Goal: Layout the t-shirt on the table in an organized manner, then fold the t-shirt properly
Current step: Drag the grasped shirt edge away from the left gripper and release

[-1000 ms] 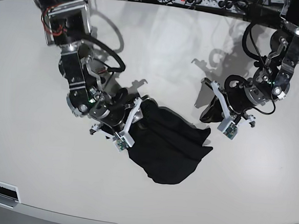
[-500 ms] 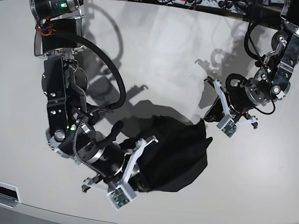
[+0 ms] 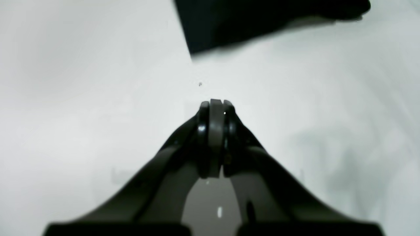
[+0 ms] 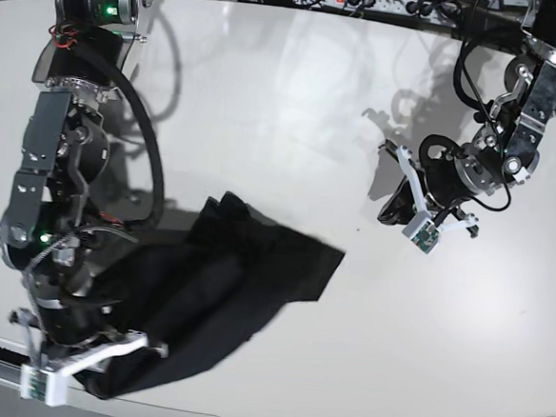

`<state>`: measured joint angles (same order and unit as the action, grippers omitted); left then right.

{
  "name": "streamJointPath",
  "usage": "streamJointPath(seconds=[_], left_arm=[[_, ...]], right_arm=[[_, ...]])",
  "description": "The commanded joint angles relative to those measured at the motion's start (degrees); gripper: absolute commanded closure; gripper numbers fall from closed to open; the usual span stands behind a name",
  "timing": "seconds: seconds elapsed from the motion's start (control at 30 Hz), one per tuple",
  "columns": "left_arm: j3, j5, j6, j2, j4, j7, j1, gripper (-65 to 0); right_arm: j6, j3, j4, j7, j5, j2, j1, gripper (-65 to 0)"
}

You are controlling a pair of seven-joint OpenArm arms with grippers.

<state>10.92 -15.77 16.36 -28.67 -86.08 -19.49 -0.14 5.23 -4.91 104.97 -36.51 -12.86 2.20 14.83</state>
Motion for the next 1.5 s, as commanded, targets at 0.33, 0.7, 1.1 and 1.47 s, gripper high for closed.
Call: streamJointPath(seconds=[0.33, 0.7, 1.1, 1.47], left_arm=[[-0.33, -0.33, -0.02, -0.70, -0.85, 1.46, -0.83, 0.0], [-0.33, -0.31, -0.02, -0.72, -0.85, 1.42, -0.79, 0.0], [-0.37, 1.01, -0.04, -0.90, -0.85, 1.03, -0.46, 0.0], [-0.55, 1.77, -0.02, -0.85, -0.85, 1.42, 0.00, 0.0]], right_arm=[[14.49, -2.60, 0.87, 1.53, -0.24, 1.81, -3.23, 0.0], [34.77, 0.76, 1.09, -10.03, -33.14, 3.56, -5.92, 0.0], [34.77, 5.84, 8.50, -33.42, -37.64, 7.41, -8.55, 0.0], [30.27, -4.37, 8.48, -23.76, -12.85, 9.57, -12.31, -3.4]])
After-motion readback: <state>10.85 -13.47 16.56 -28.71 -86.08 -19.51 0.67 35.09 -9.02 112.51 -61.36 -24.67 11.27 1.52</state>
